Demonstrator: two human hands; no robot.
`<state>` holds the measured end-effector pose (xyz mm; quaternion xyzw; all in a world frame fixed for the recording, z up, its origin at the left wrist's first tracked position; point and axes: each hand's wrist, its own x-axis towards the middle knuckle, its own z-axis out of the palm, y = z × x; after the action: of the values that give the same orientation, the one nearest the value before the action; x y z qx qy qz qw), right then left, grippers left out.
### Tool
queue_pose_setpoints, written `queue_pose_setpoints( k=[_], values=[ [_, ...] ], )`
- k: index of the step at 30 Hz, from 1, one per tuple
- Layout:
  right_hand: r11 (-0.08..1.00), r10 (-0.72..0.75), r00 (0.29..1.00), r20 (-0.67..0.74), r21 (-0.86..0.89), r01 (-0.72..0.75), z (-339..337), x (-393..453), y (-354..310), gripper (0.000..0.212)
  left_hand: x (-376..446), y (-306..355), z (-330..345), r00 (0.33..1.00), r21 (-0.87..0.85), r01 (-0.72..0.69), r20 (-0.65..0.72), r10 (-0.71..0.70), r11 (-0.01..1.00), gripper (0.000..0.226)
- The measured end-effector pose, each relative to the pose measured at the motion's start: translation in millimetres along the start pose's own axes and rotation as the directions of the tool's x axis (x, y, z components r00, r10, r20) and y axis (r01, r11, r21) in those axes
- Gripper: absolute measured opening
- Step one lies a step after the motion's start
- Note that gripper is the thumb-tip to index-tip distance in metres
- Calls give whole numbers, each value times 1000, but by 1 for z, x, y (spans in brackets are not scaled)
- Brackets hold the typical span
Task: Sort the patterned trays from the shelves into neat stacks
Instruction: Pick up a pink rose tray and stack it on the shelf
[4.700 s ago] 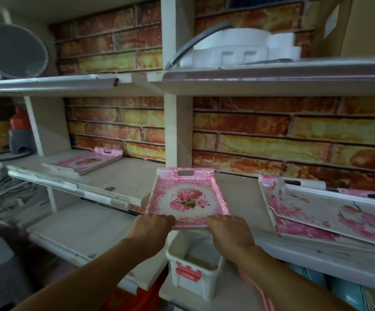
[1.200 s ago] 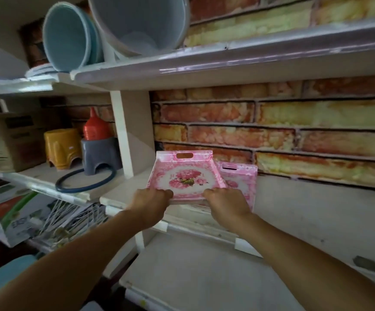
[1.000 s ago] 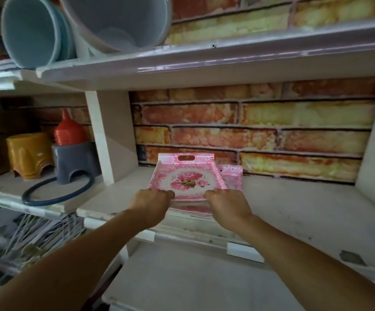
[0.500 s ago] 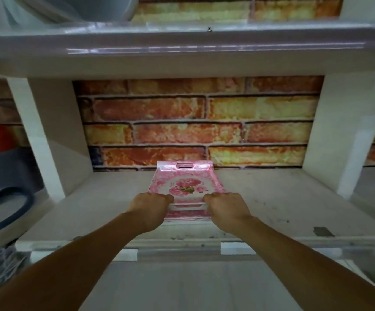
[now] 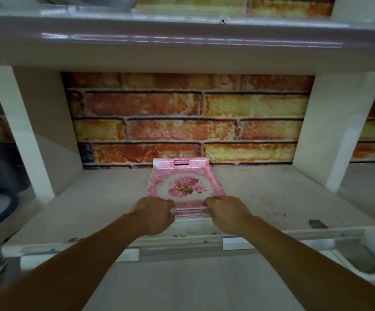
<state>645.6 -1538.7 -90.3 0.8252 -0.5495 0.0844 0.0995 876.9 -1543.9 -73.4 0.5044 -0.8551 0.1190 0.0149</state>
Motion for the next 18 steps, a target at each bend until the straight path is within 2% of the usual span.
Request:
queue_pose_setpoints(
  k=[5, 10, 13, 18],
  values=[
    [992, -64, 997, 51, 111, 58, 5, 0, 10, 35, 0, 2, 8, 999, -17, -3, -37, 2, 1000, 42],
    [973, -108, 988, 111, 218, 82, 5, -2, 14, 37, 0, 0, 17, 1000, 23, -13, 16, 13, 1000, 52],
    [979, -130, 991, 44, 167, 121, 10, -3, 16, 40, 1, -2, 20, 999, 65, -35, -19, 37, 997, 50],
    [986, -167, 980, -112, -12, 167, 25, -6, 17, 47, 1, -2, 24, 997, 116, -48, -48, 54, 992, 49]
  ],
)
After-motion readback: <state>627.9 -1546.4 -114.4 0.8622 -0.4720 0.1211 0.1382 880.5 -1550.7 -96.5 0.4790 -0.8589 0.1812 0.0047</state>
